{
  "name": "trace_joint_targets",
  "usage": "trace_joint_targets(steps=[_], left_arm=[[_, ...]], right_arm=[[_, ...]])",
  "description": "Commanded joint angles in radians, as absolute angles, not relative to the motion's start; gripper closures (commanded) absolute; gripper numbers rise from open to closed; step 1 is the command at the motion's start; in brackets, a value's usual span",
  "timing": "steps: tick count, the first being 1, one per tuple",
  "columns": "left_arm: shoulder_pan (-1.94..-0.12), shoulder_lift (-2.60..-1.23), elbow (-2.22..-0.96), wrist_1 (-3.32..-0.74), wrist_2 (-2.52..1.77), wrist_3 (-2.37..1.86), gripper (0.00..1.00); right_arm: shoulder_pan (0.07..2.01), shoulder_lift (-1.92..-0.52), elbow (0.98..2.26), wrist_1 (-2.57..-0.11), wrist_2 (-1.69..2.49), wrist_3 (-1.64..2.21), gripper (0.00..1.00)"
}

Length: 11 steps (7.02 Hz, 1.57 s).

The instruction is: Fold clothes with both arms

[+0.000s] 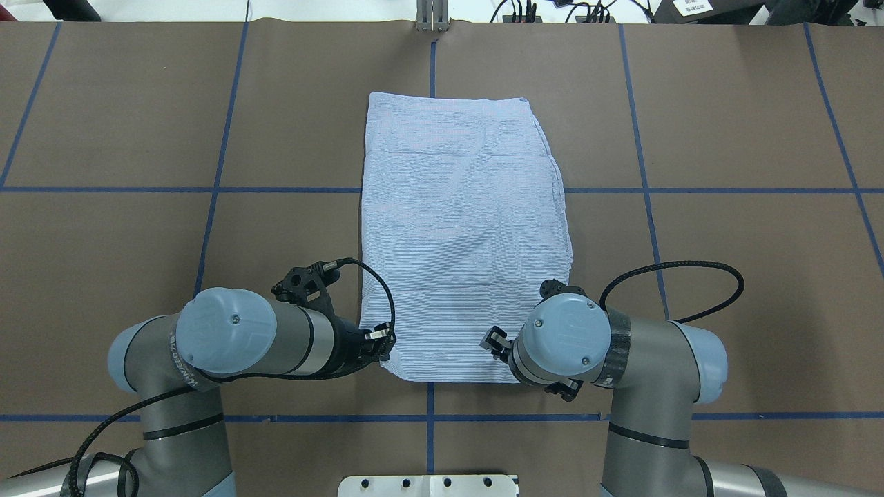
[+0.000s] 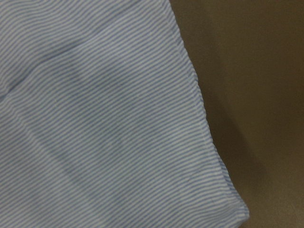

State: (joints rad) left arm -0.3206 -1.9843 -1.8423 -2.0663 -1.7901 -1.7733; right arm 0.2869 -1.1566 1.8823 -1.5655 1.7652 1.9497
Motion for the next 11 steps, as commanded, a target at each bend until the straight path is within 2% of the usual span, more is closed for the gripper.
trace_joint_targets(steps=[1,7,8,10,11], left_arm=[[-0.321,-1.988,-1.842,-2.066,-1.79,-1.773,1.0],[-0.321,-1.991,-1.842,-2.066,-1.789,-1.778,1.0],[-0.321,-1.991,-1.842,-2.066,-1.787,-1.778,1.0],[-0.321,-1.99,-1.842,-2.066,-1.787,-1.778,1.0],[-0.321,-1.99,-1.842,-2.066,-1.787,-1.776,1.0]], right_arm=[[0.285,-1.158,1.875,-1.566,1.766,1.95,0.0],[0.279,-1.161,1.865,-1.566,1.766,1.95,0.0],[0.279,-1.163,1.865,-1.566,1.766,1.95,0.06],[0.279,-1.163,1.867,-1.566,1.766,1.95,0.54],[0.279,-1.163,1.867,-1.566,1.766,1.95,0.67]])
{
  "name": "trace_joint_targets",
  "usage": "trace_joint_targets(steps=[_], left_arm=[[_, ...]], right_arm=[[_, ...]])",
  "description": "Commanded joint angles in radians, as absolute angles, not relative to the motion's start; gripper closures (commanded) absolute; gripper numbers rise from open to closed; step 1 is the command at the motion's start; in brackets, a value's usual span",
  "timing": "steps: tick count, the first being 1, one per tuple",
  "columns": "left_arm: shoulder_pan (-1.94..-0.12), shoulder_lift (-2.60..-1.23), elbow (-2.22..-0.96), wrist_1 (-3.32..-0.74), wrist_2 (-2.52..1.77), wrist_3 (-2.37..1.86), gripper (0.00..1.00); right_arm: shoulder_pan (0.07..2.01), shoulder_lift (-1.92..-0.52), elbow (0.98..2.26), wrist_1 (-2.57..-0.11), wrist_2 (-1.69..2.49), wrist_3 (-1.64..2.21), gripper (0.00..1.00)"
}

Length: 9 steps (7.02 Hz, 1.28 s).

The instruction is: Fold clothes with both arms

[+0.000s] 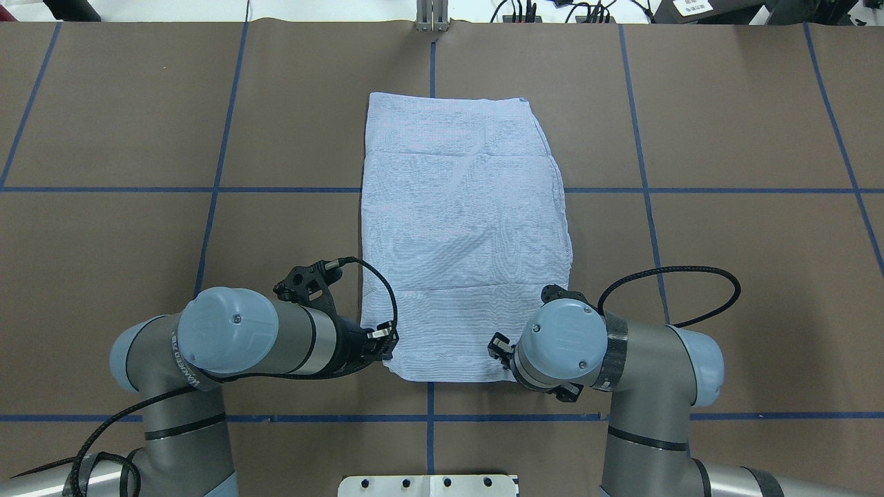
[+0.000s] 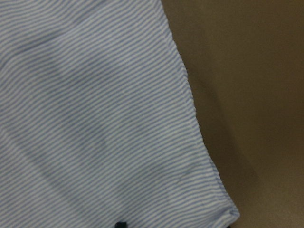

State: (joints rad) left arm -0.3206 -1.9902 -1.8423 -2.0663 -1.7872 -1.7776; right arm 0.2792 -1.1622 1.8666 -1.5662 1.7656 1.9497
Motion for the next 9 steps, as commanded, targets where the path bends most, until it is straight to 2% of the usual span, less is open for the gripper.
trace_joint_targets(steps=[1,2,3,7,9], left_arm=[[-0.321,-1.99,-1.842,-2.066,-1.787,-1.778,1.0],[-0.321,-1.991,-1.842,-2.066,-1.787,-1.778,1.0],[-0.321,-1.991,-1.842,-2.066,-1.787,-1.778,1.0],[-0.321,-1.99,-1.871,-2.065,-1.79,-1.778,1.0],[-0.318,-1.979,-1.939,-2.004,-1.795,-1.776,1.0]], right_arm=[[0.279,-1.164,1.865,-1.566,1.766,1.948,0.83],[0.287,-1.161,1.871,-1.566,1.767,1.947,0.95],[0.293,-1.158,1.876,-1.566,1.769,1.948,1.0],[0.319,-1.167,1.966,-1.568,1.782,1.942,1.0],[0.322,-1.177,2.008,-1.566,1.837,1.939,1.0]])
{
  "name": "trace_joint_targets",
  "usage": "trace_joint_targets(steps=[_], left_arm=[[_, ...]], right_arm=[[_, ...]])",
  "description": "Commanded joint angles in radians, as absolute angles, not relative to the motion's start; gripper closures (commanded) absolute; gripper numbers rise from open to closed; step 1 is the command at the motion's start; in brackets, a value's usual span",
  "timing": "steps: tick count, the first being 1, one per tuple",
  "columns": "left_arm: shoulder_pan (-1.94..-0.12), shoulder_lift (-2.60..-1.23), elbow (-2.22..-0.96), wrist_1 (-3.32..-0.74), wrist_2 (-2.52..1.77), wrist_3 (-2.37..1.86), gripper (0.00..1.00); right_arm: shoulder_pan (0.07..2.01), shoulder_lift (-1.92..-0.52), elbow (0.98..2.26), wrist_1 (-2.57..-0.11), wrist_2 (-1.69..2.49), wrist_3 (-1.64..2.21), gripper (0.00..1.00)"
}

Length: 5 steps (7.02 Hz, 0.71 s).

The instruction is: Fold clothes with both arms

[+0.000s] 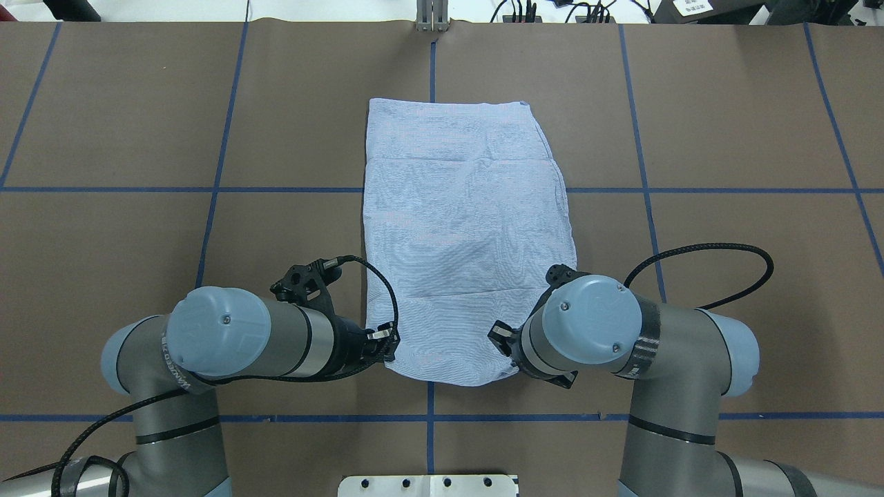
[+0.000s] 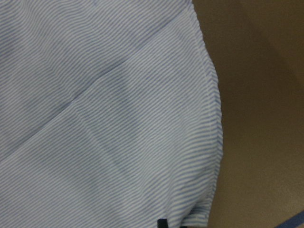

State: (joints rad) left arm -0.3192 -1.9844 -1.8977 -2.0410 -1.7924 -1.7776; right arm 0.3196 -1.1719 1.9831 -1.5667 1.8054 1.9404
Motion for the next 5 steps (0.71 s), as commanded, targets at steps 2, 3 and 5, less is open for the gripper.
trace_joint_targets(steps=[2,3,5], left_arm=[[-0.305,-1.977,-2.028,-1.868,-1.802,-1.775,1.0],[-0.304,-1.976,-2.072,-1.812,-1.845,-1.775,1.0],[-0.247,-1.97,-2.126,-1.738,-1.856,-1.776,1.0]], right_arm=[[0.318,-1.201,2.06,-1.563,1.888,1.937,1.0],[0.31,-1.207,2.092,-1.566,1.955,1.939,1.0],[0.293,-1.223,2.152,-1.566,2.061,1.939,1.0]])
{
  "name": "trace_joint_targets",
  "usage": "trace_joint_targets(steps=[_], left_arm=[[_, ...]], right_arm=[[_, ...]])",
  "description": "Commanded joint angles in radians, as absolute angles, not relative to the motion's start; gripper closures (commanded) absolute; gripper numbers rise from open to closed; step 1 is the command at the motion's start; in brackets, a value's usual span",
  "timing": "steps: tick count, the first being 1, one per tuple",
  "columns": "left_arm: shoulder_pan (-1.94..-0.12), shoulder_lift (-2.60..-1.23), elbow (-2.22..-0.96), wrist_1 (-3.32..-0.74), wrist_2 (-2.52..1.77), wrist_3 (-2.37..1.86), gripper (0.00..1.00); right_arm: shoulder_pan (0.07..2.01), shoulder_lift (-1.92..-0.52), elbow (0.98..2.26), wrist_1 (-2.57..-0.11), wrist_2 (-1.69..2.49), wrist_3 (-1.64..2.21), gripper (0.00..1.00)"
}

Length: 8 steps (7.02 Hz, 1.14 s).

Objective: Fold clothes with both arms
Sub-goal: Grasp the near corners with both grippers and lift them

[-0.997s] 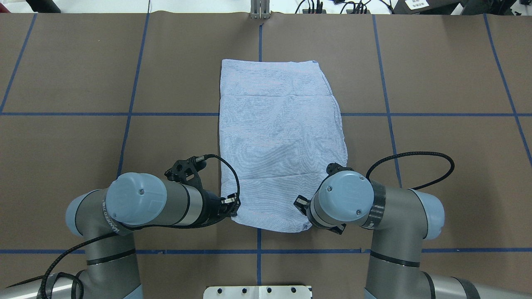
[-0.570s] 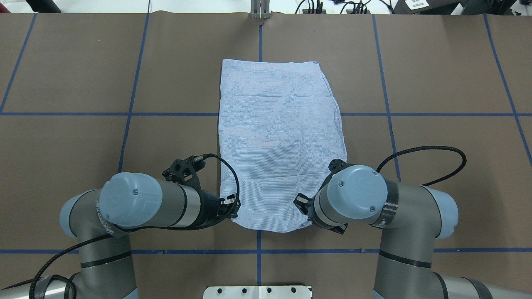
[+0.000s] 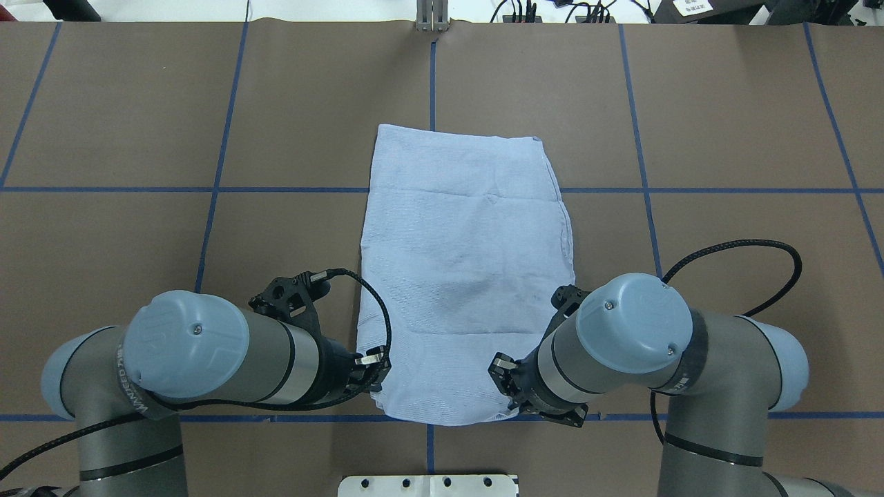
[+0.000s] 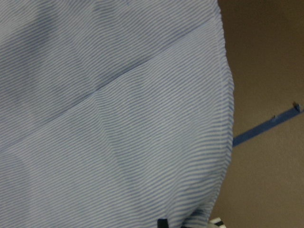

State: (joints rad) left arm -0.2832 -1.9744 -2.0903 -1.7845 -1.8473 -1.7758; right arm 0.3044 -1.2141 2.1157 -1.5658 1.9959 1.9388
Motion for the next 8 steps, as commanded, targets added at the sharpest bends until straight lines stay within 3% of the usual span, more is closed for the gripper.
trace_joint_targets(steps=[1,5,8], left_arm=[[-0.226,-1.961,-2.172,-1.702,-1.871,-1.776,1.0],[-0.221,-1.96,-2.318,-1.563,-1.972,-1.776,1.0],[-0.244,-1.974,-2.287,-1.566,-1.965,-1.761,1.0]], right_arm=[[0.29,-1.223,2.163,-1.566,2.101,1.939,1.0],[0.328,-1.229,2.218,-1.565,2.189,1.939,1.0],[0.386,-1.215,2.189,-1.562,2.187,1.921,1.0]])
